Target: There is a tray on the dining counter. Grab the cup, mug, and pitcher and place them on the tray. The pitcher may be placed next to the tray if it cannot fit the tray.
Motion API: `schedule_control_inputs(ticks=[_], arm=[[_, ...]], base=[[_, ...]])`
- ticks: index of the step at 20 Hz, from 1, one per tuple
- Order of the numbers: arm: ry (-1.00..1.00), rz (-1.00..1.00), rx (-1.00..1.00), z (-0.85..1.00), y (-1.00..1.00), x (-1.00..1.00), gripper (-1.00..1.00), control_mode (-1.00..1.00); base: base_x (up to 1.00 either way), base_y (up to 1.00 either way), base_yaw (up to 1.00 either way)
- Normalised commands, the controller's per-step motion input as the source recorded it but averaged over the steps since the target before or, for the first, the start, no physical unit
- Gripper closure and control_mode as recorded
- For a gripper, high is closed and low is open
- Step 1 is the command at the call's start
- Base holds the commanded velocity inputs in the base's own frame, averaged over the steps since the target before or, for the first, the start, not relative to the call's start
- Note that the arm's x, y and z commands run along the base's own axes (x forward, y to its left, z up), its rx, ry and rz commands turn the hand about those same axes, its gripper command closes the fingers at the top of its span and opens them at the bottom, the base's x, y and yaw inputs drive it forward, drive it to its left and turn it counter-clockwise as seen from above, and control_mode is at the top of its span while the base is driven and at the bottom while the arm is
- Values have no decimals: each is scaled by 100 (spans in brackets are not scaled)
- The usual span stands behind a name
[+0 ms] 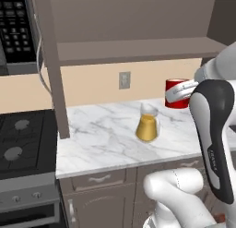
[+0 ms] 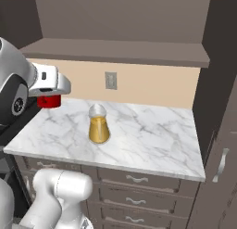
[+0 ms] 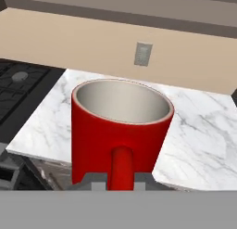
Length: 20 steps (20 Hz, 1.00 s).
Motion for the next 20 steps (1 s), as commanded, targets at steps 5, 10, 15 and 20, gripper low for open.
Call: schedule_control_inputs(ticks=[5,10,15,20], arm=[[0,0,0,0,0,0,100,100],[0,0,0,0,0,0,100,100],[0,0,0,0,0,0,100,100],[0,0,0,0,0,0,100,100]], base=[[-100,0,1],[-100,0,6],[-100,0,20],[-64,0,61]])
